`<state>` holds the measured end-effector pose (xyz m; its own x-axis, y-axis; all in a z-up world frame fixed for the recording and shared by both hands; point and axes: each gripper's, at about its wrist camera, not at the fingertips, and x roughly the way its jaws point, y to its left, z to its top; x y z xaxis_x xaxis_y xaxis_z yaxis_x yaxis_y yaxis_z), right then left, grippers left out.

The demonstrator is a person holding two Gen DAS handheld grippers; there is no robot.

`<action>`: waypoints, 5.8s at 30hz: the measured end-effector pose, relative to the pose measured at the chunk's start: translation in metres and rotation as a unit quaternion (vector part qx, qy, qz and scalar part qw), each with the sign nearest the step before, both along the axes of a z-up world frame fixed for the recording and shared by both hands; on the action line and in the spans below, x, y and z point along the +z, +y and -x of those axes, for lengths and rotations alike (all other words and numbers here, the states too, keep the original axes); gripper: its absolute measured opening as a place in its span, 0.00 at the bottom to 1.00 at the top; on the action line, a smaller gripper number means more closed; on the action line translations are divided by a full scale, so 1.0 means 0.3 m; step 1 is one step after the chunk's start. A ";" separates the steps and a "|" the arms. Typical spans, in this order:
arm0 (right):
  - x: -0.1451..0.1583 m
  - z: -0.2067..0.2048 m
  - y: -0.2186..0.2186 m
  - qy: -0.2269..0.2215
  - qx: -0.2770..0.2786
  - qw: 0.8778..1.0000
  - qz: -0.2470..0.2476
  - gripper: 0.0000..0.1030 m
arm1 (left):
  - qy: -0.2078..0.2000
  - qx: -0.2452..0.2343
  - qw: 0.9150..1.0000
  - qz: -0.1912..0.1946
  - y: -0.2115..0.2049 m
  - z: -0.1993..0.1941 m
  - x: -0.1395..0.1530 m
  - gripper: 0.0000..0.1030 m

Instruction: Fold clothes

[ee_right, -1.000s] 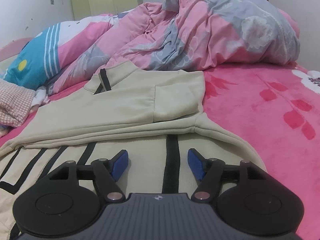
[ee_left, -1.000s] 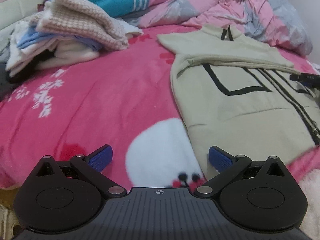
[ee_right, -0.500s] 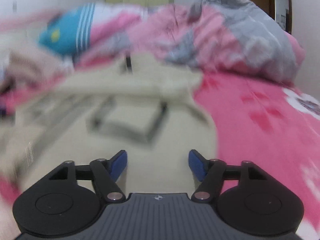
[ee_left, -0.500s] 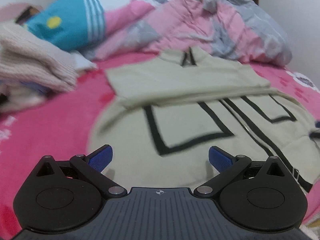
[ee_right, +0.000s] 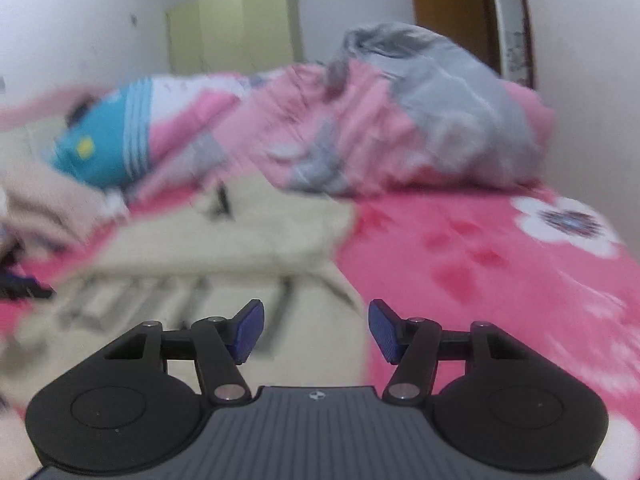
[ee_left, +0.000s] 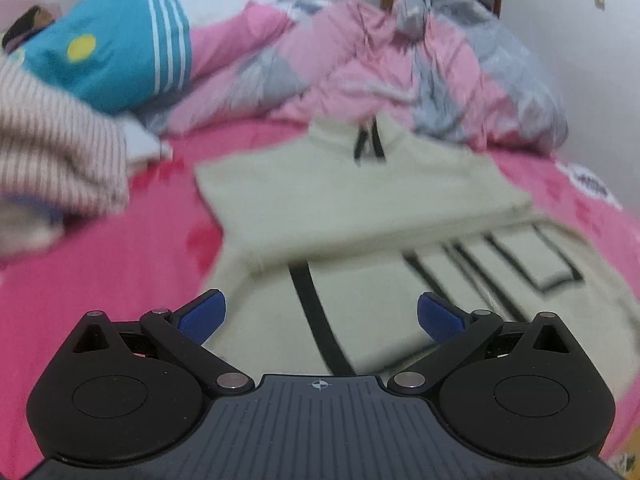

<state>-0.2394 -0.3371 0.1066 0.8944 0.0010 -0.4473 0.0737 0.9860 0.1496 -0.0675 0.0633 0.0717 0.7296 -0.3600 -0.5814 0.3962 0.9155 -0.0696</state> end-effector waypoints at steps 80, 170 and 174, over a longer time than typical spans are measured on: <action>-0.274 -0.973 -0.010 0.142 0.044 0.931 -0.332 0.04 | 0.108 -0.025 0.972 0.205 -0.186 -0.719 -0.143 0.43; -0.332 -1.030 0.147 0.062 0.055 0.997 -0.010 0.30 | 0.018 0.095 0.990 0.101 0.162 -0.871 -0.068 0.48; -0.333 -1.029 0.139 0.060 0.057 0.996 -0.017 0.30 | 0.011 0.029 0.998 0.045 0.024 -0.875 -0.041 0.55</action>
<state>0.0692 -0.2953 0.0068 0.8272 0.1164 -0.5497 -0.0184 0.9834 0.1806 0.1950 0.0706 0.0594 0.7379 -0.3686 -0.5653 0.3396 0.9267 -0.1610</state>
